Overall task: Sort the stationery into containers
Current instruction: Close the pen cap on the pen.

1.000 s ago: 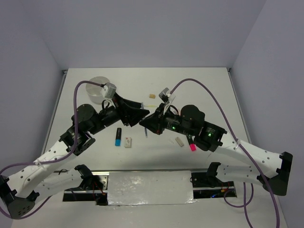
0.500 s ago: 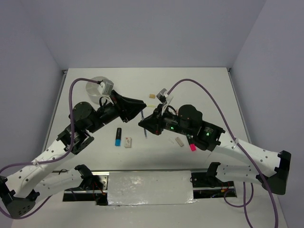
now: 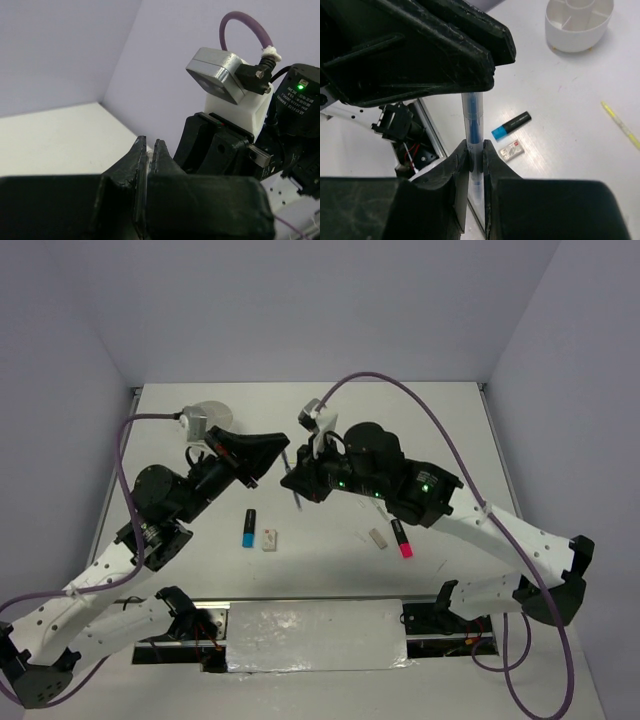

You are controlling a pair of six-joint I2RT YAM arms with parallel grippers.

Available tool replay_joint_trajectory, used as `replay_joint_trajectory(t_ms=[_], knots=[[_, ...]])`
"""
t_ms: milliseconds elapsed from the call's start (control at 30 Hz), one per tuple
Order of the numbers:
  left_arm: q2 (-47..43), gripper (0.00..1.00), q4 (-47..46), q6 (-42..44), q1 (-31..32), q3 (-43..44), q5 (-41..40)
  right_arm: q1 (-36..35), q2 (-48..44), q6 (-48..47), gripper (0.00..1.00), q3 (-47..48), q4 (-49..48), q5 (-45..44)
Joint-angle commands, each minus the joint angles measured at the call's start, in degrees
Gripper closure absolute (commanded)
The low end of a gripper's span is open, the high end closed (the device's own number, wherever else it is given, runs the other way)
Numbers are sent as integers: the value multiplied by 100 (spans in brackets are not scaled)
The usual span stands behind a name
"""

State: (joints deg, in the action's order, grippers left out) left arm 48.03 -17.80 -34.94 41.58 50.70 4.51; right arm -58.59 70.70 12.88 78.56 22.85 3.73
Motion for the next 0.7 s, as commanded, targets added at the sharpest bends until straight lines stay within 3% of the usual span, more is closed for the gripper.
replay_joint_trajectory(t_ms=[0, 267, 367, 467, 667], knots=[[110, 100, 813, -127, 192, -473, 849, 84, 286, -418, 100, 1607, -1213, -293], [-22, 100, 673, -286, 210, -1009, 911, 111, 647, -374, 100, 2515, -1204, -31], [-100, 96, 857, -198, 201, -852, 789, 111, 516, -287, 100, 1892, -1309, 242], [-188, 73, 1173, -40, 201, -570, 341, -29, 279, -269, 100, 1119, -1397, 541], [74, 70, 1552, 233, 192, 71, -205, -390, 129, -252, 100, 125, -1450, 120]])
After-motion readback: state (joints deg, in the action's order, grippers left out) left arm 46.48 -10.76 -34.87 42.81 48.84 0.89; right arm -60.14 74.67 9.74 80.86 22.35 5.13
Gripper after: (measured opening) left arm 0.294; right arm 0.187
